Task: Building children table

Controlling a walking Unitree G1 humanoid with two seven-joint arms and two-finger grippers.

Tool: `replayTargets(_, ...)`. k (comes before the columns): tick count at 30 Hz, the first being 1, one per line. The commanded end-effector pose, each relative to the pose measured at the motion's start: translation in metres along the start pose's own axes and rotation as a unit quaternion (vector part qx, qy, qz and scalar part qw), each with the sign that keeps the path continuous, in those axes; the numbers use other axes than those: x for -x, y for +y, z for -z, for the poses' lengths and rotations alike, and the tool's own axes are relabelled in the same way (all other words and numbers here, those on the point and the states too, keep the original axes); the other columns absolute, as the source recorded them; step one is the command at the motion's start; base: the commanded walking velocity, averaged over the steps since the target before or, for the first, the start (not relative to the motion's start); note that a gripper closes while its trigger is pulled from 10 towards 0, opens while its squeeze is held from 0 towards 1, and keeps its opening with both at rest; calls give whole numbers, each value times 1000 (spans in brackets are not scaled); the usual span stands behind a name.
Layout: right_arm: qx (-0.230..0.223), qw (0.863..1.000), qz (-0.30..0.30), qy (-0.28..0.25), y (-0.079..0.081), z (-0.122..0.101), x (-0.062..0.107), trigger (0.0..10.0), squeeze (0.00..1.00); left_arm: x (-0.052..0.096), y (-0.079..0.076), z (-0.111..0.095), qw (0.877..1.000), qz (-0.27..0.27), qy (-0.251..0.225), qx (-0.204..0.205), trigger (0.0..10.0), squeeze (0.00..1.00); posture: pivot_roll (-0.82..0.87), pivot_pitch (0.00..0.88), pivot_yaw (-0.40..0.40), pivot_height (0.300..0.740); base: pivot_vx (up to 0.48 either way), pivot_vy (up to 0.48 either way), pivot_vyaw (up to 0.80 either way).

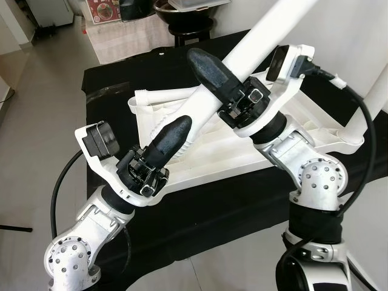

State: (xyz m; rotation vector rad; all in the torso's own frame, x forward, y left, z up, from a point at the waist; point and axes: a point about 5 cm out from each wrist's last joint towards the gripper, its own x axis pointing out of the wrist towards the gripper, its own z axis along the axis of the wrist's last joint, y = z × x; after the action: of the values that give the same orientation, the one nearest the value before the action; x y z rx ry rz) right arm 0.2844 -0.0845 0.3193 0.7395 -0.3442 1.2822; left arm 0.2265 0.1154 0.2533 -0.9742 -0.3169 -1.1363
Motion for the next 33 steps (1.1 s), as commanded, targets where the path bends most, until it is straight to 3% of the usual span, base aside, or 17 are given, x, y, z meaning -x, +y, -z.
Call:
replayTargets(1, 15, 999, 8, 30, 3, 8, -3, 0, 0, -2, 2, 4, 1000, -18, 21, -10, 10000, 0, -123, 112, 66, 740, 0, 0, 0)
replayTargets(3, 18, 999, 18, 29, 1, 8, -2, 0, 0, -2, 4, 2, 999, -27, 18, -11, 10000, 0, -121, 113, 67, 740, 0, 0, 0)
replayTargets(4, 21, 999, 32, 25, -3, 7, -2, 0, 0, -2, 7, 1, 999, -38, 10, -7, 10000, 1000, -121, 113, 67, 740, 0, 0, 0)
replayTargets(5, 21, 999, 32, 25, -3, 7, -2, 0, 0, -2, 7, 1, 999, -38, 10, -7, 10000, 1000, -121, 113, 67, 740, 0, 0, 0)
replayTargets(6, 27, 998, 56, 13, -10, 2, -1, 0, 0, 0, 13, -6, 998, -57, -20, -2, 10000, 1000, -120, 115, 69, 740, 0, 0, 0)
replayTargets(12, 34, 996, 77, 0, -16, -3, -1, 0, 0, 2, 15, -10, 997, -65, -31, -1, 10000, 1000, -120, 115, 69, 740, 0, 0, 0)
replayTargets(14, 48, 992, 109, -30, -27, -20, 2, 0, 0, 13, 15, -9, 997, -76, -19, -5, 10000, 1000, -116, 116, 73, 740, 0, 0, 0)
replayTargets(17, 53, 991, 118, -41, -31, -26, 3, 0, 0, 16, 15, -8, 997, -81, -15, -5, 10000, 1000, -116, 116, 73, 740, 0, 0, 0)
replayTargets(18, 53, 987, 129, -74, -35, -44, 5, 0, 0, 28, 16, -6, 995, -99, -5, -8, 10000, 1000, -112, 117, 70, 740, 0, 0, 0)
replayTargets(20, 49, 987, 129, -86, -36, -50, 5, 0, 0, 32, 16, -5, 994, -105, -2, -10, 10000, 1000, -112, 117, 70, 740, 0, 0, 0)
replayTargets(24, 35, 984, 127, -123, -34, -63, 7, 0, 0, 46, 28, -9, 985, -171, -29, -18, 10000, 1000, -110, 118, 70, 740, 0, 0, 0)
replayTargets(25, 35, 984, 127, -123, -34, -63, 7, 0, 0, 46, 28, -9, 985, -171, -29, -18, 10000, 1000, -110, 118, 70, 740, 0, 0, 0)
replayTargets(26, 49, 981, 137, -126, -35, -66, 9, 0, 0, 58, 34, -10, 977, -211, -33, -24, 10000, 1000, -110, 119, 72, 740, 0, 0, 0)
replayTargets(29, 71, 980, 146, -112, -36, -64, 10, 0, 0, 62, 36, -10, 973, -226, -29, -29, 10000, 1000, -109, 120, 69, 740, 0, 0, 0)
replayTargets(31, 96, 979, 155, -94, -38, -60, 11, 0, 0, 65, 37, -9, 971, -237, -25, -31, 10000, 1000, -109, 120, 69, 740, 0, 0, 0)
replayTargets(33, 141, 974, 171, -46, -41, -45, 12, 0, 0, 69, 42, -6, 959, -279, 0, -60, 10000, 1000, -107, 123, 71, 740, 0, 0, 0)
